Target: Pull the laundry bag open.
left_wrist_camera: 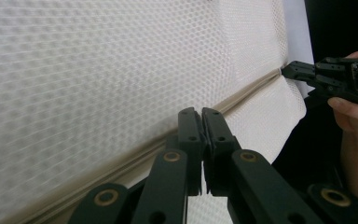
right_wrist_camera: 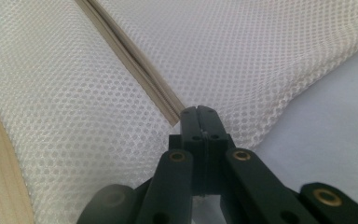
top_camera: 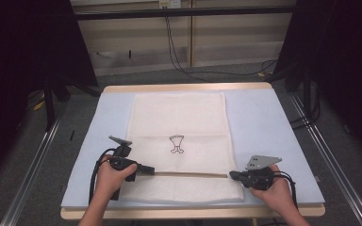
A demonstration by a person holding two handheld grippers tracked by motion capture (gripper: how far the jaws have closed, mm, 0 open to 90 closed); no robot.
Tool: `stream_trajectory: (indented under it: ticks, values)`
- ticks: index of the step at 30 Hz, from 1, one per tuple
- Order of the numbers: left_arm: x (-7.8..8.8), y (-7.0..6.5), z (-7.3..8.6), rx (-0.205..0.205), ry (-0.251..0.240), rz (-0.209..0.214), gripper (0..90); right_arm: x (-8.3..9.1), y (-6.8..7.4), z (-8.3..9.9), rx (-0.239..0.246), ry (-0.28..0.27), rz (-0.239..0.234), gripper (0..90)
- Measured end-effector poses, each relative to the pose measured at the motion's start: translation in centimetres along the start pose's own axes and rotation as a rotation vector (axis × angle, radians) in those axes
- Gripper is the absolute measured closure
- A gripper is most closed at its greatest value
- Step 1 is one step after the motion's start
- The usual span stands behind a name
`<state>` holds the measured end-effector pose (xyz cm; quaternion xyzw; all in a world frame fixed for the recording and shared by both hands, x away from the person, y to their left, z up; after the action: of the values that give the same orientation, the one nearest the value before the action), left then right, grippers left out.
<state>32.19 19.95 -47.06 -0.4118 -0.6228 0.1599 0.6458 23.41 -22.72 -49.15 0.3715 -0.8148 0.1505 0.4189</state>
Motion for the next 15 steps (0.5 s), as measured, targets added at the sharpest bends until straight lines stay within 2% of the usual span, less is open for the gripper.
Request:
stream_trajectory:
  ticks: [13,15]
  values:
    - [3.4,2.6,1.6,0.037,-0.046,0.024,87.4,0.0,0.0,0.0,-0.001,0.001,0.0,90.0]
    - [4.2,3.4,2.0,0.049,-0.053,0.031,87.4,0.0,0.0,0.0,-0.004,0.0,0.003,90.0]
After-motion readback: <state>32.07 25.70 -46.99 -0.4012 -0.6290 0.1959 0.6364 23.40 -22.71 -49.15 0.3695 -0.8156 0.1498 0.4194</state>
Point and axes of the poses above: each handheld gripper's, and its own axes: x roughly backward along the jaws, z roughly out of its underside, y roughly to its left, the point moved 1 cm from there along -x, roughly forward along the jaws, and after that the axes turned 12 degrees about y, right-handed, at the moved point
